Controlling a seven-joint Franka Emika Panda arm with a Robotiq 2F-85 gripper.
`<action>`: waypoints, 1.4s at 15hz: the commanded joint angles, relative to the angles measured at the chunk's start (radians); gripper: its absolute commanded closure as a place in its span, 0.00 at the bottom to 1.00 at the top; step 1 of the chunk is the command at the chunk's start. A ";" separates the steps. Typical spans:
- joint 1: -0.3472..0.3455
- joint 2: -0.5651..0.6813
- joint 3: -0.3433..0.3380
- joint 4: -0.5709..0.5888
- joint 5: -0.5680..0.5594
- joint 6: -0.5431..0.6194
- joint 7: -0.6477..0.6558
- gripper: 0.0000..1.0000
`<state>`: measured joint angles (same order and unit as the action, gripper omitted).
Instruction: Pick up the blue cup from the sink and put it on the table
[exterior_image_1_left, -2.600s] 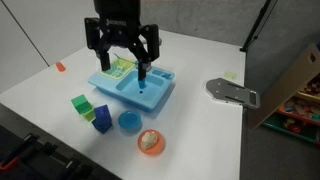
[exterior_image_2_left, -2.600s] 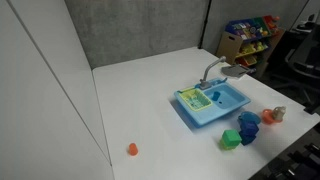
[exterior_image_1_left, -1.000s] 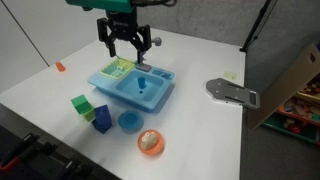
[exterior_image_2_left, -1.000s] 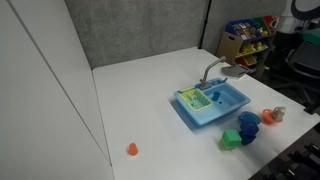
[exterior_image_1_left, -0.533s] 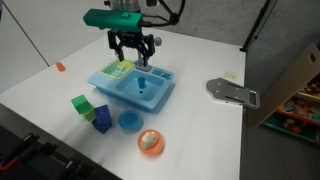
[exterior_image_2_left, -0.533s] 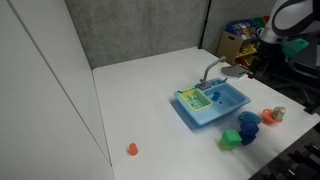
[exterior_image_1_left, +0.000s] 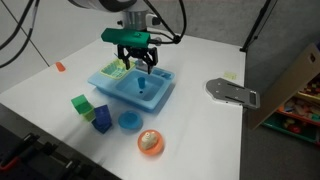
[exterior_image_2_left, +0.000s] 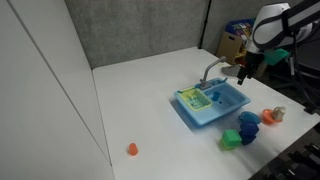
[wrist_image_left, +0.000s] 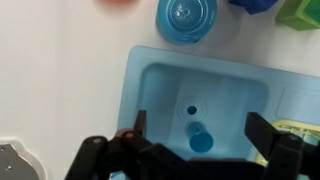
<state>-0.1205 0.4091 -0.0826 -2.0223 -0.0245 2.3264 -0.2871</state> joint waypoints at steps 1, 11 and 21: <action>-0.005 0.092 0.019 0.094 -0.005 0.001 0.024 0.00; -0.005 0.183 0.039 0.147 -0.011 0.007 0.032 0.00; -0.009 0.277 0.064 0.221 -0.007 0.020 0.013 0.00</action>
<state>-0.1184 0.6434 -0.0334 -1.8552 -0.0263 2.3374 -0.2633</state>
